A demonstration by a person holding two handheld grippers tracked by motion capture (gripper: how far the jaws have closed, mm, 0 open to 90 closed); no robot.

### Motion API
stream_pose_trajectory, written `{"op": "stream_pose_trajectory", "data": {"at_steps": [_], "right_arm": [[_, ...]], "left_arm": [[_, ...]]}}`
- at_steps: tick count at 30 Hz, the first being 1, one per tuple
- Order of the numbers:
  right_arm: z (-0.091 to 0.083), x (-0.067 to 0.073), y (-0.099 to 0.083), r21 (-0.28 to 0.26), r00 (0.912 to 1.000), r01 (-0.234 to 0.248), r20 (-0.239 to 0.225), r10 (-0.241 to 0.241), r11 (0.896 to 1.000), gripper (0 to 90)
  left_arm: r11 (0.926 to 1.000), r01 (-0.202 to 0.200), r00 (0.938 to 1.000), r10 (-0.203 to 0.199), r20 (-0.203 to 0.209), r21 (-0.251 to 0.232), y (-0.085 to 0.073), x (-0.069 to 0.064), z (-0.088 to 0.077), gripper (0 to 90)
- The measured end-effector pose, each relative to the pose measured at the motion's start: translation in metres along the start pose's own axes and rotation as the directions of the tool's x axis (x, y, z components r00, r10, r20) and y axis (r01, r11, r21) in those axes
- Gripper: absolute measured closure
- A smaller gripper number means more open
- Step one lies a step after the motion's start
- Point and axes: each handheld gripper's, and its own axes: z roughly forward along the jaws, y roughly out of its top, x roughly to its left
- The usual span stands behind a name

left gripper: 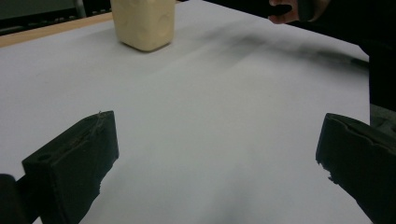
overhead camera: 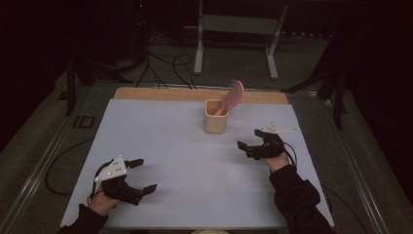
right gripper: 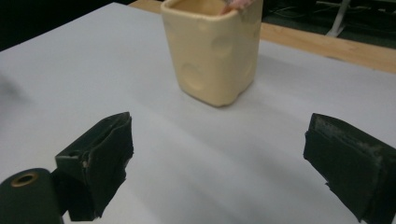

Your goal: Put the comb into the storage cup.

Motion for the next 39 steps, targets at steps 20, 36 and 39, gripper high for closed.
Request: {"op": "stream_pose_trajectory", "data": {"at_steps": [20,36,39], "right_arm": [[-0.03,0.02,-0.044,0.023,0.9987,0.045,-0.024,-0.045,0.999,8.1],[-0.064,0.019,-0.066,-0.002,0.9999,0.011,-0.003,-0.011,1.0,8.1],[-0.07,0.02,-0.071,-0.01,0.9999,0.012,0.003,-0.012,1.0,8.1]], "left_arm": [[1.0,0.004,1.0,-0.004,-0.001,-0.005,0.0,0.0,-0.001,0.0],[1.0,0.004,1.0,-0.004,0.0,-0.009,0.0,0.0,-0.002,0.0],[0.9999,0.005,1.0,-0.005,0.001,-0.01,0.0,0.001,-0.002,0.0]]}}
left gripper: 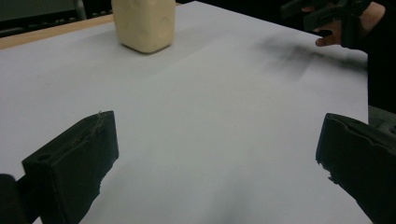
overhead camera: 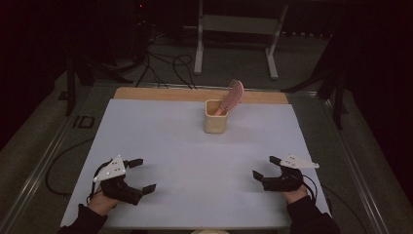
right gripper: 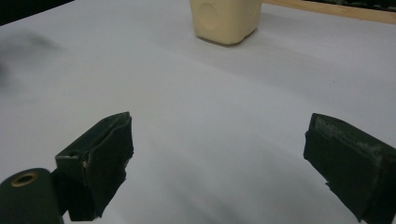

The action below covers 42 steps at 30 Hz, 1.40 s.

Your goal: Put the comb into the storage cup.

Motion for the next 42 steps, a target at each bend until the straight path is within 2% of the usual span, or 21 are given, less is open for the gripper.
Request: {"op": "stream_pose_trajectory", "data": {"at_steps": [5,10,14,16,26,30,42], "right_arm": [[-0.007,0.0,-0.006,0.004,0.9999,0.005,0.016,-0.005,1.0,8.1],[-0.013,0.0,-0.013,0.005,1.0,0.007,0.001,-0.007,1.0,8.1],[-0.017,0.001,-0.019,0.011,0.9999,-0.012,0.0,0.012,1.0,8.1],[-0.018,0.002,-0.023,0.014,1.0,-0.002,-0.001,0.002,1.0,8.1],[-0.01,0.0,-0.028,0.031,0.9995,0.026,0.015,-0.027,0.999,8.1],[-0.004,0.003,-0.028,0.045,0.9981,0.06,0.012,-0.06,0.997,8.1],[-0.007,0.002,-0.027,0.03,0.9981,0.054,0.027,-0.055,0.998,8.1]], "left_arm": [[1.0,-0.001,1.0,0.001,0.0,0.0,0.0,0.0,0.0,0.0],[1.0,0.001,1.0,-0.001,0.0,0.0,0.0,0.0,-0.001,0.0],[1.0,-0.001,1.0,0.001,0.0,0.002,0.0,0.0,0.0,0.0],[1.0,0.001,1.0,-0.001,0.001,0.0,0.0,0.0,0.0,0.0],[1.0,0.0,1.0,0.0,0.0,0.007,-0.001,0.0,0.001,0.0],[1.0,0.002,1.0,-0.002,-0.001,0.008,-0.002,0.0,0.001,0.0],[0.9999,-0.001,1.0,0.001,-0.003,0.01,-0.002,0.0,0.001,0.0]]}}
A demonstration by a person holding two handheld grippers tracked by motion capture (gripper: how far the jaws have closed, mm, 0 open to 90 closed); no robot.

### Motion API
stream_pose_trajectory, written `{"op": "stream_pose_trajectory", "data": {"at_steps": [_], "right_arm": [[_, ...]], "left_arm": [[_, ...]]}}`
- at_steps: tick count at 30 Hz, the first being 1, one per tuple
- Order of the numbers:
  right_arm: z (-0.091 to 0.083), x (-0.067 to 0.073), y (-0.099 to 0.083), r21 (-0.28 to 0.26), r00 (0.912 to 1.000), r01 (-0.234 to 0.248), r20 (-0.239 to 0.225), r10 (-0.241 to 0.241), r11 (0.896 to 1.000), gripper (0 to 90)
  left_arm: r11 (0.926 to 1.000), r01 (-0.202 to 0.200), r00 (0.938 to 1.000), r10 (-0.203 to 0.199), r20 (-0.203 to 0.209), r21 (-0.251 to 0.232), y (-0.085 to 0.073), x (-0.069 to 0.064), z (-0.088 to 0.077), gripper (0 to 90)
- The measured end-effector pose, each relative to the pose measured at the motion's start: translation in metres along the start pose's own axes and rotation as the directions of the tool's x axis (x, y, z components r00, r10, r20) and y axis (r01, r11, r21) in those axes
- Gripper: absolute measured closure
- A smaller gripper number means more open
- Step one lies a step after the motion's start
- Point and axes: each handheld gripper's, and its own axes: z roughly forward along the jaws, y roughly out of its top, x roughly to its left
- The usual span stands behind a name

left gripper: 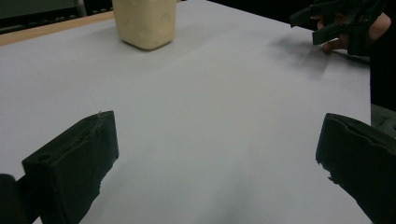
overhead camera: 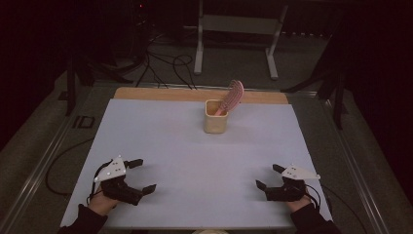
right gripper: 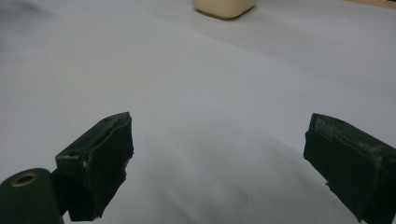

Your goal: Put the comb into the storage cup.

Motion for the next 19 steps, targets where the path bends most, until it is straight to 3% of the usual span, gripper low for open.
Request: {"op": "stream_pose_trajectory", "data": {"at_steps": [19], "right_arm": [[-0.0021,-0.0005,0.0009,-0.005,0.9999,-0.006,0.012,0.006,1.0,8.1]], "left_arm": [[1.0,0.007,1.0,-0.007,-0.003,-0.005,-0.0004,0.0006,-0.0002,0.0]]}}
